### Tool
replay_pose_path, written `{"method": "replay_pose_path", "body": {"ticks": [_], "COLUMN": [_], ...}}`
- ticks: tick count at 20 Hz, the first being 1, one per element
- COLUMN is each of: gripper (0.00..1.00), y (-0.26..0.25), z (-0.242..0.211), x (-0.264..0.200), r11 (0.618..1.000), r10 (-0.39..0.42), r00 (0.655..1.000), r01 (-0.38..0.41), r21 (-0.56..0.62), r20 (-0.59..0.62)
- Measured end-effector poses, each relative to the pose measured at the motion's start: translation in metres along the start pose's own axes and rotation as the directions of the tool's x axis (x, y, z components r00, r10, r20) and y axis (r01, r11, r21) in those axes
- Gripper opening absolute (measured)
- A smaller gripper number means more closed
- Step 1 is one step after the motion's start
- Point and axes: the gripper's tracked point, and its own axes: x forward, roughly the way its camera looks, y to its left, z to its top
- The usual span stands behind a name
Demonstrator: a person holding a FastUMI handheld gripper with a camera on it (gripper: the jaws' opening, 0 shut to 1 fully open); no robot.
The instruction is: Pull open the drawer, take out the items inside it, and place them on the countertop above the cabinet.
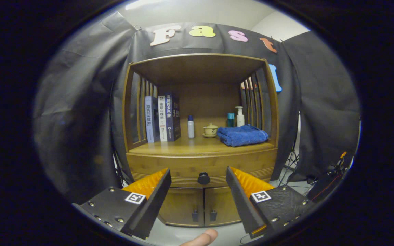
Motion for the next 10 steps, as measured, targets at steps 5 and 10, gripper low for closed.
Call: {"method": "replay_pose_path", "body": {"ticks": [5, 10], "gripper": [0.97, 0.97], "y": [0.007, 0.009], "z": [-0.008, -0.024], "x": [0.018, 0.051], "r11": [1.0, 1.0], "r10": [0.018, 0.011], "r00": [1.0, 1.0], "r01": [-0.018, -0.011], "r21": [-0.004, 0.01], "r20": [-0.007, -0.018]}}
